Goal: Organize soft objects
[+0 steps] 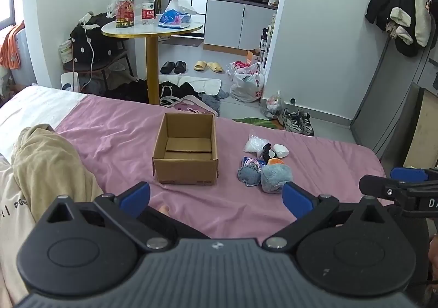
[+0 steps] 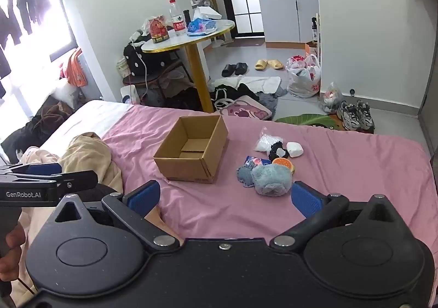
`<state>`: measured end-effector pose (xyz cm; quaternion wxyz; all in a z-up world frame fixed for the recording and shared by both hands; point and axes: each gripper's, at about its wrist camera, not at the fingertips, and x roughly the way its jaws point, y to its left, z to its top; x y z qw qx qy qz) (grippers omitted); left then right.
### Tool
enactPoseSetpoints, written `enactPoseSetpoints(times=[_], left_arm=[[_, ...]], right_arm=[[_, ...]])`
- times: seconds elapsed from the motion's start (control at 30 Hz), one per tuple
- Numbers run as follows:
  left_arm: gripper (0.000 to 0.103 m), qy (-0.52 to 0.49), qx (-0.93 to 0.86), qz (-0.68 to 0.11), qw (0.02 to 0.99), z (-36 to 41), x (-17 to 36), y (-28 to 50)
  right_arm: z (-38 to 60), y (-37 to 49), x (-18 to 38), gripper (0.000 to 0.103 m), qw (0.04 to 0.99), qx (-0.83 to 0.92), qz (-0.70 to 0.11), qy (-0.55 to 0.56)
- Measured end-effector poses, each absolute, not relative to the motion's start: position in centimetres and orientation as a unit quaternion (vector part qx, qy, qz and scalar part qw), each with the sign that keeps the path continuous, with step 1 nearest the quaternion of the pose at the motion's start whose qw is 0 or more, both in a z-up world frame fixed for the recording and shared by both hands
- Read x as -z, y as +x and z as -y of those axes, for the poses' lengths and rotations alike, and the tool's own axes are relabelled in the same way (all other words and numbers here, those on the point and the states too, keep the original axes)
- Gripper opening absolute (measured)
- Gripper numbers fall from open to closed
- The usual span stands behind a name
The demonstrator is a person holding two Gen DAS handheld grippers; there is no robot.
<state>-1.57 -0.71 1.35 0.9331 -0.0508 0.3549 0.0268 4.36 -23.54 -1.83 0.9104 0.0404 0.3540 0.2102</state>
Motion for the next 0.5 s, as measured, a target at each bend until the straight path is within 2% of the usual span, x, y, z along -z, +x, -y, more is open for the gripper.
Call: enactPoseSetpoints(times=[0.5], left_arm=[[0.102, -0.049, -0.025, -0.356, 0.933, 0.69, -1.81, -2.48]], right_arm=[[23.49, 3.74, 2.04, 0.103, 0.912, -0.205, -0.354, 0.04]])
